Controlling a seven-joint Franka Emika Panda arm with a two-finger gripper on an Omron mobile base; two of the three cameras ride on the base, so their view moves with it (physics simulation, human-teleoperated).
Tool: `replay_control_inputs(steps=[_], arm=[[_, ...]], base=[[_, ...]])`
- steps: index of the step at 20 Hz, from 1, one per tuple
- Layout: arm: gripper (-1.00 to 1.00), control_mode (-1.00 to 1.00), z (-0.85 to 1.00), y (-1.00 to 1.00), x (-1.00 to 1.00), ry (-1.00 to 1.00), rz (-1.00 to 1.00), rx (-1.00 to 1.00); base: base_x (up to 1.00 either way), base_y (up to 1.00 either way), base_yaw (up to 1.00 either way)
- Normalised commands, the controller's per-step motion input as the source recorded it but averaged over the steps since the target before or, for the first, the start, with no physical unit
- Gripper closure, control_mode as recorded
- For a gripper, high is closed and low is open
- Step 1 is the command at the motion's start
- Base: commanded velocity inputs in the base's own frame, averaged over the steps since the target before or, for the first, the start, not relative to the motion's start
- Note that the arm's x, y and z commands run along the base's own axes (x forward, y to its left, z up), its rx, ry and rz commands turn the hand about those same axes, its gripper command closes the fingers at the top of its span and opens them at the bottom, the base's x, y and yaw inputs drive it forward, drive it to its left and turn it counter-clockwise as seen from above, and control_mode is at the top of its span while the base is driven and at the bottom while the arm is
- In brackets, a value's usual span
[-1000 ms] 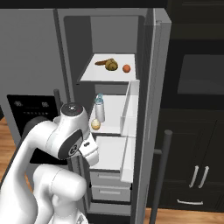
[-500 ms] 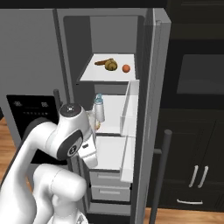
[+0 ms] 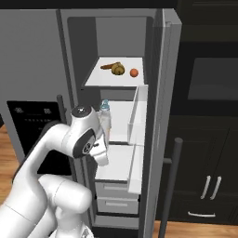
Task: Place the tupperware on the second highest shelf of the fridge. Make space for the tupperware among the existing items by rearranging them on the shelves if needed. Close the fridge door when finished.
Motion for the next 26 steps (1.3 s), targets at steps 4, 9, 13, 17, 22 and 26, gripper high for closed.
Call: replay_control_inputs(steps=[4, 9, 13, 17, 22, 26], arm=[[1.00, -1.00, -0.39, -0.15, 0.62, 0.03, -0.06, 0.00], [1.00, -1.00, -0.22, -0.16, 0.70, 0.00, -0.07, 0.04], [1.00, -1.00, -0.21, -0.17, 0.63, 0.02, -0.06, 0.05], [1.00, -1.00, -0.08, -0.06, 0.59, 0.06, -0.04, 0.00], [1.00, -1.00, -0.22, 0.00, 0.43, 0.13, -0.02, 0.00], [1.00, -1.00, -0.38, 0.00, 0.30, 0.13, -0.01, 0.00]], base=[[0.00, 0.00, 0.00], [0.00, 0.00, 0.00], [0.00, 0.00, 0.00], [0.00, 0.00, 0.00], [0.00, 0.00, 0.00], [0.00, 0.00, 0.00]])
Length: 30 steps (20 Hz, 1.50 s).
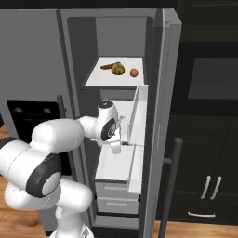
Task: Place the tupperware on the second highest shelf of the fridge. Make space for the tupperware among the existing items by rearranging them on the shelves if needed. Close the fridge door when finished.
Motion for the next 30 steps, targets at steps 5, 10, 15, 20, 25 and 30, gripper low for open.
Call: replay_control_inputs(steps=[5, 10, 15, 20, 25, 30], arm=[[1.00, -1.00, -0.27, 0.00, 0.18, 0.08, 0.00, 0.00], [1.00, -1.00, -0.35, -0.04, 0.02, 0.01, -0.03, 0.00], [1.00, -1.00, -0.33, 0.00, 0.16, 0.01, -0.03, 0.00], [1.00, -1.00, -0.21, -0.06, 0.26, 0.05, -0.02, 0.00], [1.00, -1.00, -0.03, -0.30, 0.16, 0.01, -0.03, 0.00], [1.00, -1.00, -0.06, -0.29, 0.27, 0.00, -0.04, 0.00]], base=[[0.00, 0.00, 0.00], [0.00, 0.00, 0.00], [0.00, 0.00, 0.00], [0.00, 0.00, 0.00], [0.00, 0.00, 0.00], [0.00, 0.00, 0.00]])
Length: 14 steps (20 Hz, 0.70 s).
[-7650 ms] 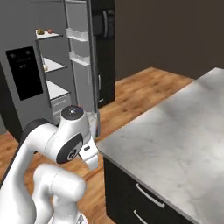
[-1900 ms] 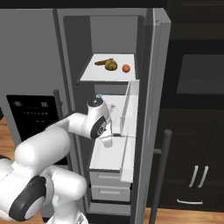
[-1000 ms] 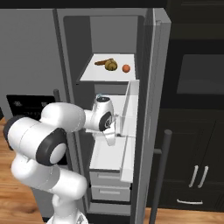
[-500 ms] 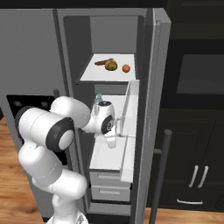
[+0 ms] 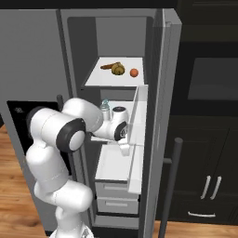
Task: Place the tupperware on the second highest shelf of the fridge. Make space for the tupperware among the existing items by rearranging them on the shelves if needed. Close the fridge door when finished.
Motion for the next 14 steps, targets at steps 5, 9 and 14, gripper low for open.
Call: replay_control_inputs(steps=[5, 9, 14], arm=[[1.00, -1.00, -0.04, -0.02, 0.58, 0.00, -0.02, 0.00], [1.00, -1.00, 0.00, 0.00, 0.67, 0.00, -0.01, -0.03], [1.00, -1.00, -0.02, 0.00, 0.62, -0.05, 0.00, -0.03]], base=[[0.00, 0.00, 0.00], [0.00, 0.00, 0.00], [0.00, 0.00, 0.00]])
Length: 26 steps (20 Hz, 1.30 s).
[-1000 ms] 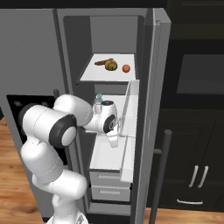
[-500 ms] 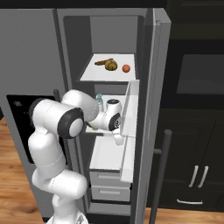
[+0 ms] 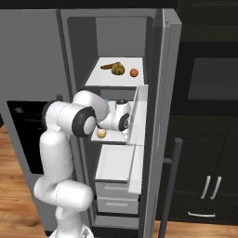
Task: Place the tupperware on the second highest shelf of the fridge. Make space for the tupperware among the existing items by rearranging them on the shelves if needed. Close the fridge door when finished.
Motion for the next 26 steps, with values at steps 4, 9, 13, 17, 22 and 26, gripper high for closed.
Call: replay_control_inputs(steps=[4, 9, 13, 17, 22, 26], arm=[[1.00, -1.00, -0.07, 0.00, 0.57, -0.09, 0.00, 0.00], [1.00, -1.00, -0.10, 0.00, 0.63, -0.08, 0.00, 0.00], [-1.00, -1.00, -0.04, 0.00, 0.44, -0.05, -0.01, -0.02], [-1.00, -1.00, 0.00, 0.01, -0.06, -0.02, 0.00, 0.00], [-1.00, -1.00, 0.00, 0.12, -0.69, -0.21, 0.00, 0.00], [-1.00, -1.00, -0.04, 0.33, -1.00, -0.32, 0.00, 0.00]], base=[[0.00, 0.00, 0.00], [0.00, 0.00, 0.00], [0.00, 0.00, 0.00], [0.00, 0.00, 0.00], [0.00, 0.00, 0.00], [0.00, 0.00, 0.00]])
